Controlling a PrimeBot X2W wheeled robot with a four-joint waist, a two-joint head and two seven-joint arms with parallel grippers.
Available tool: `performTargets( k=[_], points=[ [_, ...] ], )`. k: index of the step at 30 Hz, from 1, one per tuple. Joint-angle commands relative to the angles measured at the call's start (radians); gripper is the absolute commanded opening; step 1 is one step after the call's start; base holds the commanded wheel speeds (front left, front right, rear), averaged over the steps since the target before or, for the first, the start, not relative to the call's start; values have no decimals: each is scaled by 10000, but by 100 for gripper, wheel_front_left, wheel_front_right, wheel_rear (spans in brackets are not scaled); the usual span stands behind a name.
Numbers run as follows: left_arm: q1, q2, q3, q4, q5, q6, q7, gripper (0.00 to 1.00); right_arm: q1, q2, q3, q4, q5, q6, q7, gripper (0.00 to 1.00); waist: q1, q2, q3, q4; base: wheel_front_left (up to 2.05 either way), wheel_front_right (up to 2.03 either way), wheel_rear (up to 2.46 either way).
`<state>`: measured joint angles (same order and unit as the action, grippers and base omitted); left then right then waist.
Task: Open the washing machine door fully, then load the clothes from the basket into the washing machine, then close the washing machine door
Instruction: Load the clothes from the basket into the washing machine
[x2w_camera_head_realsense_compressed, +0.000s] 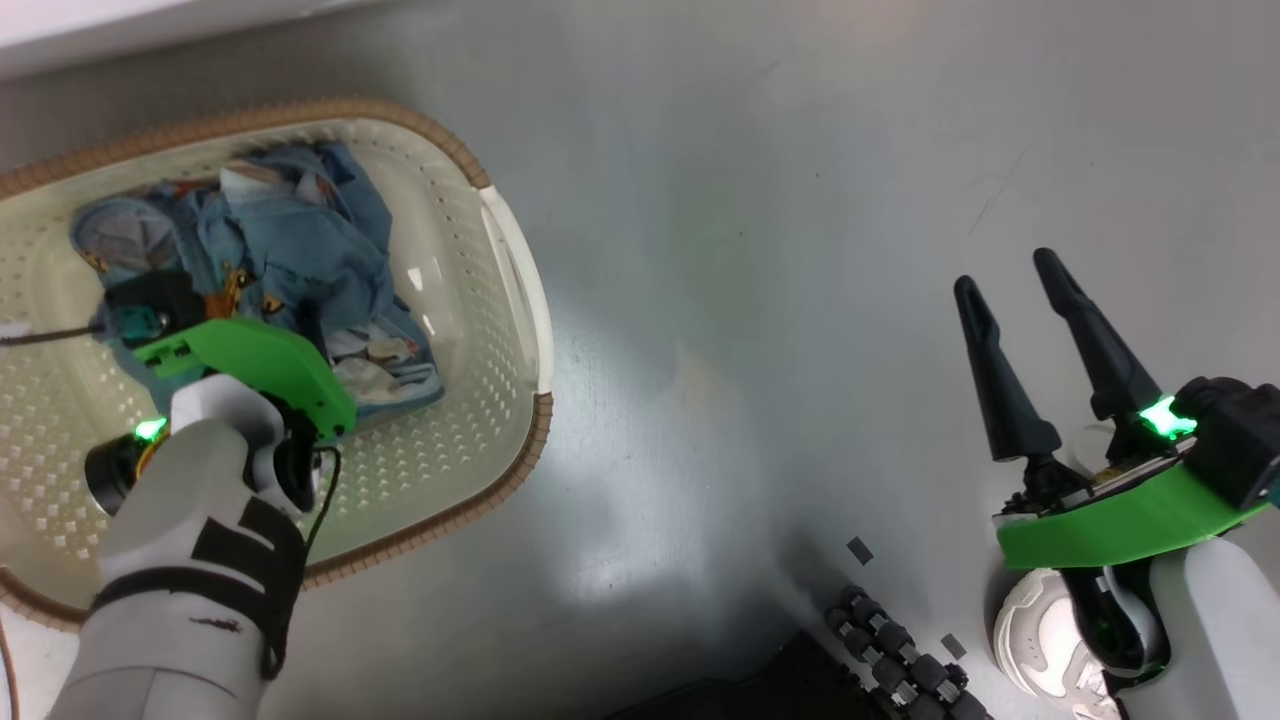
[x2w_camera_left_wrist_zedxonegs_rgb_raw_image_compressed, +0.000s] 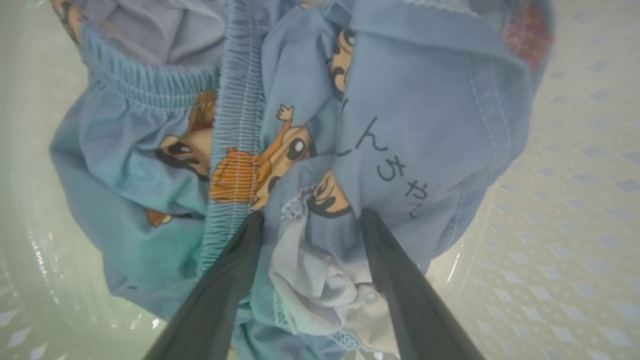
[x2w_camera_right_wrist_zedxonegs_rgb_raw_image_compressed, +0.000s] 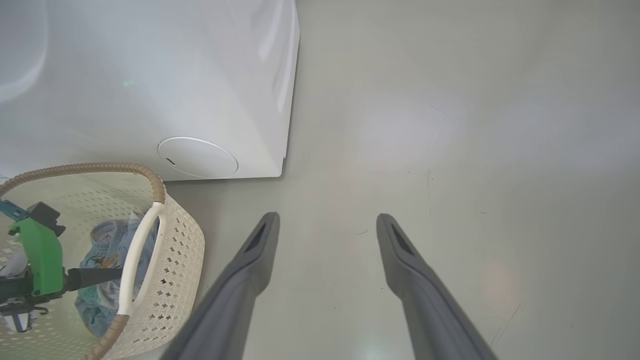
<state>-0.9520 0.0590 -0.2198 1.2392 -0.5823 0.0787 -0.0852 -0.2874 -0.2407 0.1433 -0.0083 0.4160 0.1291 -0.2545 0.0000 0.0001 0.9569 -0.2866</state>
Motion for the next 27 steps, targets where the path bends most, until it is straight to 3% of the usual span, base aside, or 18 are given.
performTargets(
  k=[1, 12, 13, 16, 17, 27],
  points=[
    [170, 211, 112, 32, -1, 1, -55, 100, 483, -218, 65, -229, 32, 16, -72, 100, 0, -1, 100, 13, 0, 0, 0],
    [-472, 21, -309, 376, 114, 101, 11, 100, 1293, -475, -671, -789, -15, 16, -72, 100, 0, -1, 273, 193, 0, 0, 0],
    [-484, 5, -356, 393, 126, 127, 41, 91, 1324, -497, -714, -829, -14, 16, -72, 100, 0, -1, 286, 209, 0, 0, 0],
    [-500, -30, -519, 432, 176, 178, 125, 27, 1397, -552, -821, -929, -21, 16, -72, 100, 0, -1, 309, 245, 0, 0, 0],
    [-512, -39, -559, 440, 181, 201, 124, 0, 1415, -567, -859, -956, -23, 16, -72, 100, 0, -1, 312, 259, 0, 0, 0],
    [-530, -78, -706, 481, 9, 316, -183, 0, 1318, -601, -922, -1022, -35, 16, -72, 100, 0, -1, 331, 365, 0, 0, 0]
  ],
)
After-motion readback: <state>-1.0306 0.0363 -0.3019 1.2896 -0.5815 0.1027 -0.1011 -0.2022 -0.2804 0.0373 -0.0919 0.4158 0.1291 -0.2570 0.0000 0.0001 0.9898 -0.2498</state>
